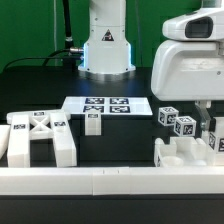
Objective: Assemble chair
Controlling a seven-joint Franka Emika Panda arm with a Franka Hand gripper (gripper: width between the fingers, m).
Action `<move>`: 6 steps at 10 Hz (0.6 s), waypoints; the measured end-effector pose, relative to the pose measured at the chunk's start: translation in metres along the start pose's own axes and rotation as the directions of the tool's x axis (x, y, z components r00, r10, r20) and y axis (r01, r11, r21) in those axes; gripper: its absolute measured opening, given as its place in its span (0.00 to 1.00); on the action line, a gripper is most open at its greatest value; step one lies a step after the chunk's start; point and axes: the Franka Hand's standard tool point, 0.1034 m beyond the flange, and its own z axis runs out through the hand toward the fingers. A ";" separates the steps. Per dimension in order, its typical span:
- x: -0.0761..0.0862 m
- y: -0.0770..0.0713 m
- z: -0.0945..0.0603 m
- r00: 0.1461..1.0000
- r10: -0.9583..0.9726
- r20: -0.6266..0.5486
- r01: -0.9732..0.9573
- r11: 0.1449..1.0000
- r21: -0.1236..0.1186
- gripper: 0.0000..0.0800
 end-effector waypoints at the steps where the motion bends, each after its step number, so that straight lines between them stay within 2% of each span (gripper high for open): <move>1: 0.000 0.000 0.000 1.000 -0.002 0.000 0.002 1.000 0.000 0.36; 3: 0.000 -0.001 0.000 0.982 0.190 0.000 -0.190 0.982 0.008 0.36; 5: 0.001 0.001 0.001 0.903 0.430 0.002 -0.430 0.902 0.031 0.36; 6: 0.001 0.002 0.001 0.829 0.560 0.011 -0.560 0.828 0.034 0.36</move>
Offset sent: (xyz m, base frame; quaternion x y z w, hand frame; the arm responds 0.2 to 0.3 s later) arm -0.0053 -0.0011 -0.0027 0.0267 0.0128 0.3400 0.9400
